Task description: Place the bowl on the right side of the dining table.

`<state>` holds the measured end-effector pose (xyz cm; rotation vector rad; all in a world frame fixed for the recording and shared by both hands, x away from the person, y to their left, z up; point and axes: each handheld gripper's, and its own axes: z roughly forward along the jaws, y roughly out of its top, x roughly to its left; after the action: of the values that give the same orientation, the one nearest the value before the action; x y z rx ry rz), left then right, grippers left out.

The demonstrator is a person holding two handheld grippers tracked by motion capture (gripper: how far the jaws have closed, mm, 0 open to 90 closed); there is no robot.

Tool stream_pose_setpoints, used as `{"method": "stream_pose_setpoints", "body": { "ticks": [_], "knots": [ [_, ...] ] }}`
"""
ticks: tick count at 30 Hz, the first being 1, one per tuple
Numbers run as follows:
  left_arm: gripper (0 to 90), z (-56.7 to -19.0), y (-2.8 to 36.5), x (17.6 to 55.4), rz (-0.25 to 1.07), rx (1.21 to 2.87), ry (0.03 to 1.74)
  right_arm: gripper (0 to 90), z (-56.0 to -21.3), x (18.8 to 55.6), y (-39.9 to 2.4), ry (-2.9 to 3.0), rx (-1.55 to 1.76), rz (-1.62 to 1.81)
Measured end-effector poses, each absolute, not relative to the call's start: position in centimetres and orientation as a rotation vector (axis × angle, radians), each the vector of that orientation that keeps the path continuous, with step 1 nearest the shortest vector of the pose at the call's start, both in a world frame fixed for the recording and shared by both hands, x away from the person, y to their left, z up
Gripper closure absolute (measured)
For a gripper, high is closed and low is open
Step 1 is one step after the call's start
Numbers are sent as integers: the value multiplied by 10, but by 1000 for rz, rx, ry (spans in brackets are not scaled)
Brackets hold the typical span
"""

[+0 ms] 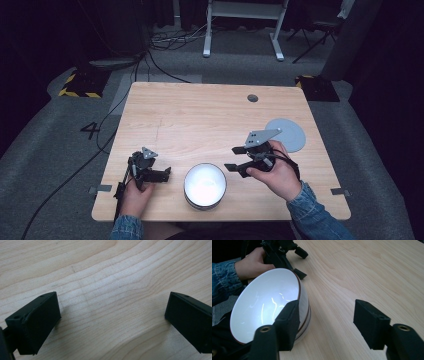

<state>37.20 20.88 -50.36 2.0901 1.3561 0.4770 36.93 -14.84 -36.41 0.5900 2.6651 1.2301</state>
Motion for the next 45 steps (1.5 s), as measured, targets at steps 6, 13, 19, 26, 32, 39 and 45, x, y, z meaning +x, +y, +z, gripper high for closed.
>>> {"method": "stream_pose_setpoints", "body": {
  "ticks": [6, 13, 19, 26, 32, 39, 45],
  "knots": [
    [2, -504, 208, 373, 480, 2083, 1360, 413, -363, 367, -130, 2688, 548, 1208],
    [2, -504, 208, 374, 479, 2079, 1359, 406, -371, 367, -110, 2770, 544, 1099],
    [2, -504, 208, 373, 477, 2080, 1361, 425, -379, 371, -101, 2799, 567, 1068],
    [2, -504, 208, 374, 477, 2080, 1359, 548, -391, 377, -95, 2866, 647, 1003],
    [2, -504, 208, 374, 477, 2080, 1361, 690, -395, 378, -89, 2922, 665, 983],
    [2, -504, 208, 374, 476, 2079, 1360, 787, -393, 375, -79, 2866, 613, 923],
    [2, -504, 208, 374, 476, 2079, 1361, 818, -392, 378, -75, 2845, 603, 906]
  ]
}}
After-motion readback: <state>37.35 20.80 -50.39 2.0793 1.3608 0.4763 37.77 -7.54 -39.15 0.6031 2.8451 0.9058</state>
